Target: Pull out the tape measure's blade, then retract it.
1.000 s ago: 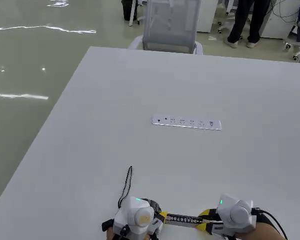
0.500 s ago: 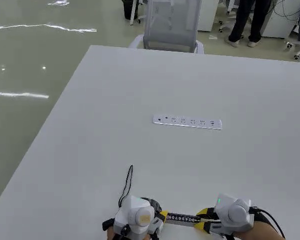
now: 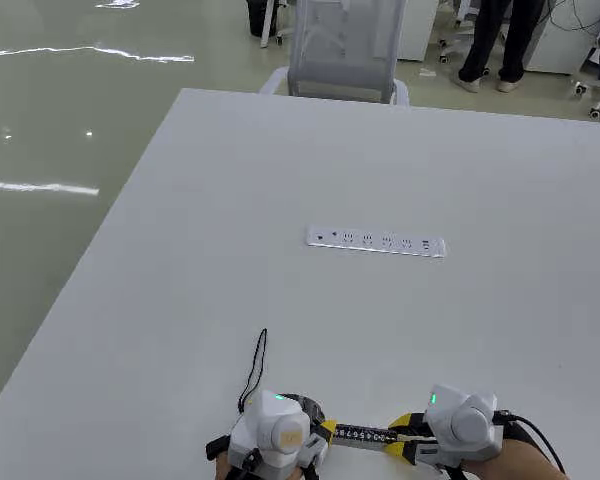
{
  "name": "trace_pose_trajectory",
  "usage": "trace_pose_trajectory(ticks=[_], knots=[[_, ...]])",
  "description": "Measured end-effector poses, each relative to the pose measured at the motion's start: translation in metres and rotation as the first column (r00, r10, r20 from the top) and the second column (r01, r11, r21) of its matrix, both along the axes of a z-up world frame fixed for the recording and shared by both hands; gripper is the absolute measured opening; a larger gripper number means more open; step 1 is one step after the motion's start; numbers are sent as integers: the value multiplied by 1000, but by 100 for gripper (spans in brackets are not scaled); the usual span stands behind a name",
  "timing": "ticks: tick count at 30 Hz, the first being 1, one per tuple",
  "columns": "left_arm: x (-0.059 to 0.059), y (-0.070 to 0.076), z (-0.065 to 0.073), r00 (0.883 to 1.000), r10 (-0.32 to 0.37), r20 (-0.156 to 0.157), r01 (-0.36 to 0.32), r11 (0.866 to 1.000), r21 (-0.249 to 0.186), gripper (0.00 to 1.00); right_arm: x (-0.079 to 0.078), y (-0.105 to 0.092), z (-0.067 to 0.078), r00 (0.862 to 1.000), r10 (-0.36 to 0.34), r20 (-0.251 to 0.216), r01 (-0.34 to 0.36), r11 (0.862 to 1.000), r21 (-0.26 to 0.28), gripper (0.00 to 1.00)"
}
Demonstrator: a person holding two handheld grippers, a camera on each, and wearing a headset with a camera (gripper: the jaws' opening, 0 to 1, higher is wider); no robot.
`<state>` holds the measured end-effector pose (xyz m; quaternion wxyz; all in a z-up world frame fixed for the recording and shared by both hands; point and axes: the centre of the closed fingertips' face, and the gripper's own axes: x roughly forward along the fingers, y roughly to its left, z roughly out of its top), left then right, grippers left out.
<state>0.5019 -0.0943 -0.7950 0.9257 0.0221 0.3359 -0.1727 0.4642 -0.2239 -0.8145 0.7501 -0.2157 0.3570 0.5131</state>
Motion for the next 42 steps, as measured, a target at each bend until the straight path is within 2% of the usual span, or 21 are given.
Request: trace_pose_trajectory(ticks=[42], knots=[[0, 0, 0, 1000, 1, 1, -1, 1000, -6, 66, 3, 22, -1, 1000, 18, 5, -18, 1000, 12, 15]])
